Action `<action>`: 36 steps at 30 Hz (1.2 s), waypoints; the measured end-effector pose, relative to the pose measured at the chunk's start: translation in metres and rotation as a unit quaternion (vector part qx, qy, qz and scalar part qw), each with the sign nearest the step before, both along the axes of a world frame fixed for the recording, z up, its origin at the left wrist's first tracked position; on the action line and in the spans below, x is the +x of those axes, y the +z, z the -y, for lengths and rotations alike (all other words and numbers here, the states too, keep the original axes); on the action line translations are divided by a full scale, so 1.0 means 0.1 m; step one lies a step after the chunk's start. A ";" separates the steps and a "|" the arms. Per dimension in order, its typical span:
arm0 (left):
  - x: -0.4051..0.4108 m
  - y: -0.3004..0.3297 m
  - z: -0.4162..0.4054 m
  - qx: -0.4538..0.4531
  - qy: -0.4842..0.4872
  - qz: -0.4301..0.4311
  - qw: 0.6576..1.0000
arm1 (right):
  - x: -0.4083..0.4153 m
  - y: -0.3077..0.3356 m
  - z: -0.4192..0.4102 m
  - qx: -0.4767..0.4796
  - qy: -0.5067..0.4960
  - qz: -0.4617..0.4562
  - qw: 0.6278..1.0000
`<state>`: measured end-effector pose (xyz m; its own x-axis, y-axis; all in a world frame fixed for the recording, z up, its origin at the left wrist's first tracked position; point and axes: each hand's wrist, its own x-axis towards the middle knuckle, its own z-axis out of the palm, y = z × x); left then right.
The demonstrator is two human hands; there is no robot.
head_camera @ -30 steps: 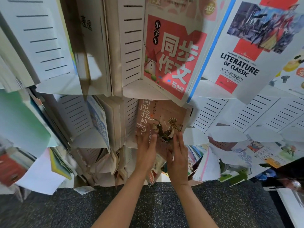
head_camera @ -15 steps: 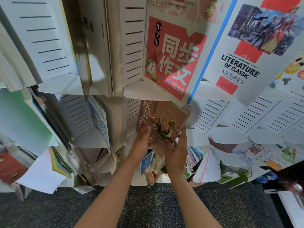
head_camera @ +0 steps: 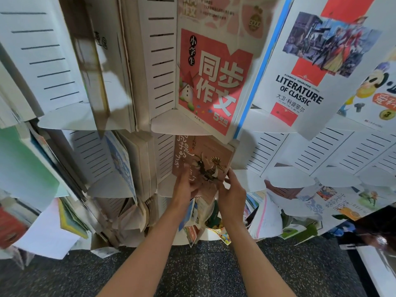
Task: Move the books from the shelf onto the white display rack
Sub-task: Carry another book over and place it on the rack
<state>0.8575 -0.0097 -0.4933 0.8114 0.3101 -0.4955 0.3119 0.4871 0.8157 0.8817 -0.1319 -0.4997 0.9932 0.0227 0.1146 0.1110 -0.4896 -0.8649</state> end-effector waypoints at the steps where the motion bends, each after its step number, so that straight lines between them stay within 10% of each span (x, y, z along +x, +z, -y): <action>1: 0.01 0.02 0.01 -0.008 0.006 0.000 1.000 | 0.03 -0.01 0.00 0.003 -0.012 -0.008 1.000; 25: -0.27 0.72 0.03 0.148 -0.133 0.076 0.977 | -0.09 0.37 0.06 -0.084 0.055 0.090 0.991; 36: -1.10 1.36 0.10 0.526 -0.169 0.071 0.831 | -0.84 1.45 0.37 -0.063 0.058 0.063 0.994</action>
